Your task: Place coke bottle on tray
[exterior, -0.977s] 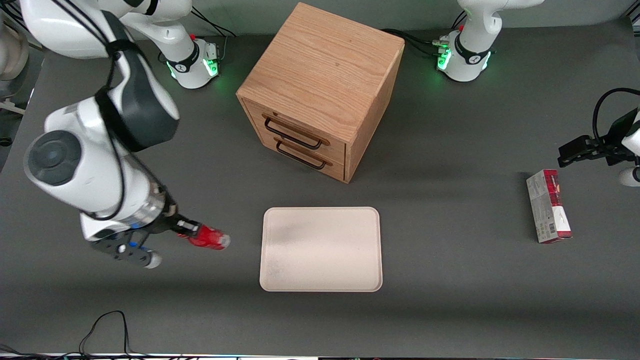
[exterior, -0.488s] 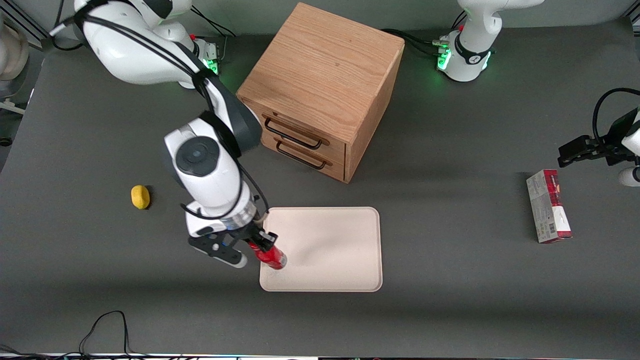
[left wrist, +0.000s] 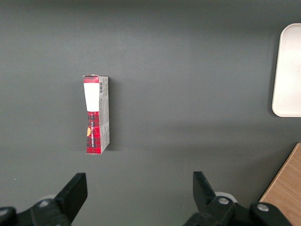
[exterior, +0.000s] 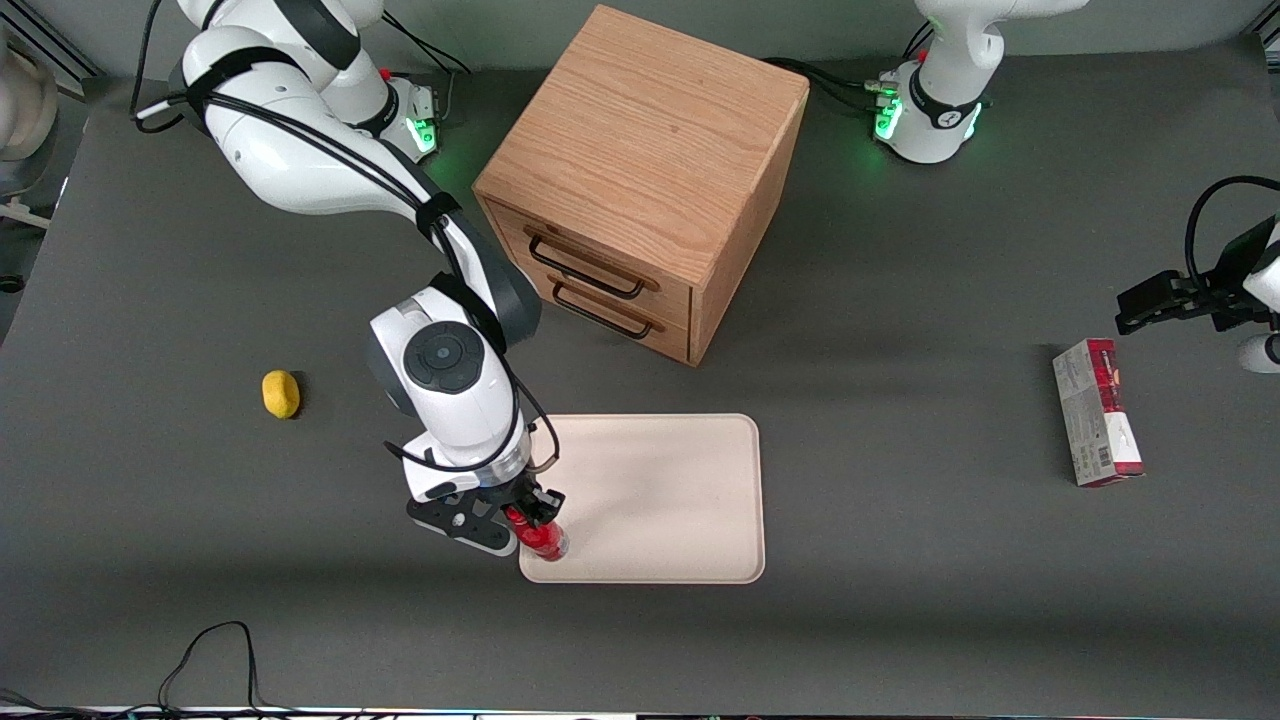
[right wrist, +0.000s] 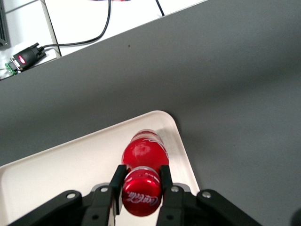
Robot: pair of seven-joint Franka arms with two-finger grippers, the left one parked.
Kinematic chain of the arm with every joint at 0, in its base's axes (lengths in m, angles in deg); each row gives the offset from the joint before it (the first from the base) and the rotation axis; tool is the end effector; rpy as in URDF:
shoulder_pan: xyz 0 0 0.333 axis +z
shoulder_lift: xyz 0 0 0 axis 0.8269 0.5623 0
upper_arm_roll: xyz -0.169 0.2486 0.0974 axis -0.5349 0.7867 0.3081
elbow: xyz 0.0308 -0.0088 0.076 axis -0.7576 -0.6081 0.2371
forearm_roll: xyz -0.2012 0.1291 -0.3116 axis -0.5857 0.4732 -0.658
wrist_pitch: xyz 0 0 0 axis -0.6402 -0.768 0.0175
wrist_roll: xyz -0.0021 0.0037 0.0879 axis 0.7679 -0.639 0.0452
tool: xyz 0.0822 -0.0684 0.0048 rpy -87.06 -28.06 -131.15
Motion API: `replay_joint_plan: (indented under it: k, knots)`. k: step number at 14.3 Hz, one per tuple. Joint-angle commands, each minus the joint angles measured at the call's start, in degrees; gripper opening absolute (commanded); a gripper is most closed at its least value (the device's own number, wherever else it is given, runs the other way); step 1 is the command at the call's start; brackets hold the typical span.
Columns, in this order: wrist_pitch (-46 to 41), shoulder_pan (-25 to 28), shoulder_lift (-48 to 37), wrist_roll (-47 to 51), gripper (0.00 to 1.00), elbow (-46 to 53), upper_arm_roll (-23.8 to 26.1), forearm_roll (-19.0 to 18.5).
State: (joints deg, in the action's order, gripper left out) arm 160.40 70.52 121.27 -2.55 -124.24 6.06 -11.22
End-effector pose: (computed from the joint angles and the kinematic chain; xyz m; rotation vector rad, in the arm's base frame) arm 0.7026 0.3534 0.3406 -3.0314 0.5630 -0.4353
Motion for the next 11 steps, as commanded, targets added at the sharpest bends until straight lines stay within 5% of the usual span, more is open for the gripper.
replay_joint_plan:
  k: [1, 2, 3, 4, 11]
  knots:
    - [2.44, 0.73, 0.53, -0.76, 0.0, -0.61, -0.46, -2.17]
    - [2.62, 0.64, 0.71, -1.55, 0.0, -0.61, -0.55, -2.17]
    - [2.62, 0.64, 0.8, -1.74, 0.31, -0.61, -0.55, -2.17]
    - [2.71, 0.64, 0.88, -1.65, 0.99, -0.7, -0.55, -2.25]
    - [1.66, 1.17, -3.83, -1.12, 1.0, -0.69, -2.91, -0.69]
